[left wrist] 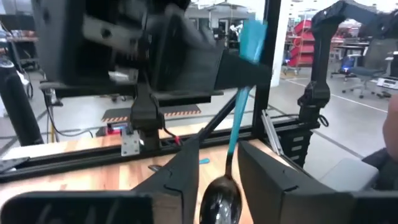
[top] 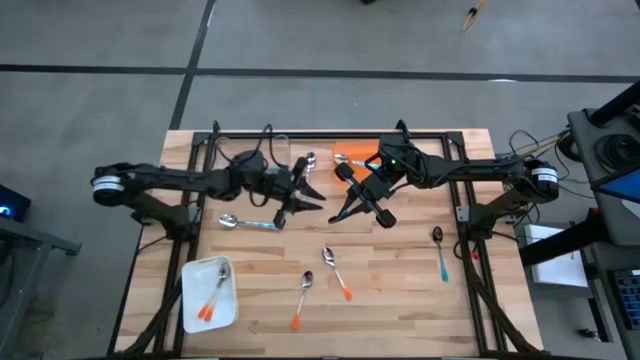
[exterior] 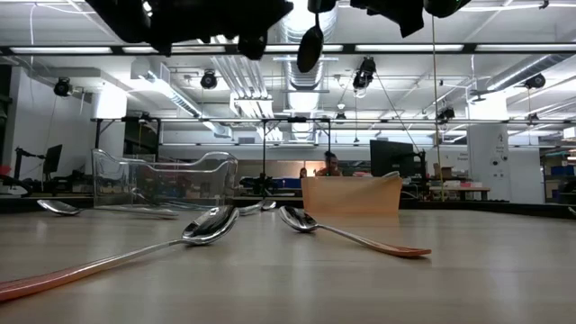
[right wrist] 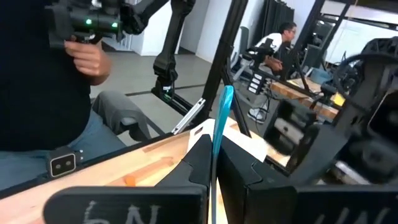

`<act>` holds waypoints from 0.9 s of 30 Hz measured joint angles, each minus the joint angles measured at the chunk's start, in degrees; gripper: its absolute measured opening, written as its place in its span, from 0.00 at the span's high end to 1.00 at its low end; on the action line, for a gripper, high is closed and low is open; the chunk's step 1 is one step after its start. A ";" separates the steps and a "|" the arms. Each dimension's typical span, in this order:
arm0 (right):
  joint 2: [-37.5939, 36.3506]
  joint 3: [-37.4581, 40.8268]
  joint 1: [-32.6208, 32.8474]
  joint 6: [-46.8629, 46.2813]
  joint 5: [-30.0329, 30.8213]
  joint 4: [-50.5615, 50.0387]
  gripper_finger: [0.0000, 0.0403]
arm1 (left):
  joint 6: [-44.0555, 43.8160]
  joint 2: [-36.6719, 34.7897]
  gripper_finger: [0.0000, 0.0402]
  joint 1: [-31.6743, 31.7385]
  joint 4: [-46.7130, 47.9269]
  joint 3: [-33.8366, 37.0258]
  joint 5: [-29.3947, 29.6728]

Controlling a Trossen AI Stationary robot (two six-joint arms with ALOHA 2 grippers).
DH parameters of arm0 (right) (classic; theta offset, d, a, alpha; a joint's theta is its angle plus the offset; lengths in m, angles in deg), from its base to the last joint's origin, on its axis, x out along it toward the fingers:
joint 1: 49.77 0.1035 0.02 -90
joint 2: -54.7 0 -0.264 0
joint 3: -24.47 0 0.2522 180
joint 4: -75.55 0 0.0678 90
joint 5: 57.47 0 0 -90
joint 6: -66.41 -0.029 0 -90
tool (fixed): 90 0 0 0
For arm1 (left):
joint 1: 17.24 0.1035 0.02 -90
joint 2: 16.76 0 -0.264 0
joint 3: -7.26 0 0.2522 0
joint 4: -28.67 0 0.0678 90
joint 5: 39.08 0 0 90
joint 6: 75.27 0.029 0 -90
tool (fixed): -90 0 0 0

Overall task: Sort silverware by color (type)
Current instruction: Adjust the blue spoon in the transparent bin

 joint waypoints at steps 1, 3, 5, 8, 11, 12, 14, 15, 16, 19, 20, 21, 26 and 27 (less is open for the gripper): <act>0.00 0.00 -0.02 -0.16 0.02 -0.02 0.98 | -0.10 1.04 0.75 0.00 -0.73 -0.14 -0.06; 0.00 0.00 -0.04 -0.66 0.07 -0.14 0.98 | -0.22 3.15 0.71 0.00 -1.80 -0.80 -0.06; 0.00 0.00 -0.04 -1.14 0.07 -0.13 0.98 | -0.52 5.06 0.66 0.00 -2.44 -1.69 -0.12; 0.00 0.00 -0.02 -1.66 0.05 -0.19 0.98 | -0.61 7.60 0.60 -0.18 -2.63 -3.52 -0.83; 0.00 0.00 -0.02 -1.66 0.07 -0.15 0.98 | -0.44 10.06 0.57 -0.33 -2.59 -5.57 -4.60; 0.00 0.00 -0.02 -1.66 0.07 -0.18 0.98 | -0.30 10.93 0.56 -0.38 -2.46 -6.31 -6.32; 0.00 0.00 -0.04 -1.62 0.09 -0.19 0.98 | -0.13 12.25 0.56 -0.52 -2.50 -7.66 -9.50; 0.00 0.00 -0.04 -1.62 0.07 -0.21 0.98 | -0.09 12.99 0.56 -0.57 -2.50 -8.30 -11.03; 0.00 0.00 -0.04 -1.63 0.08 -0.16 0.98 | -0.05 13.66 0.56 -0.68 -2.64 -9.00 -11.62; 0.00 0.00 -0.04 -1.62 0.07 -0.20 0.98 | 0.00 15.17 0.57 -0.79 -2.35 -10.18 -12.65; 0.00 0.00 -0.04 -1.64 0.07 -0.21 0.98 | 0.02 15.52 0.58 -0.79 -2.41 -10.47 -12.64; 0.00 0.00 -0.04 -1.62 0.07 -0.20 0.98 | 0.02 15.54 0.59 -0.77 -2.35 -10.51 -12.63; 0.00 0.00 -0.04 -0.92 0.09 -0.24 0.98 | 0.04 15.33 0.67 -0.89 -2.45 -10.53 -12.60; 0.00 0.00 -0.04 -0.61 0.08 -0.24 0.98 | 0.04 15.27 0.69 -1.01 -2.50 -10.53 -12.62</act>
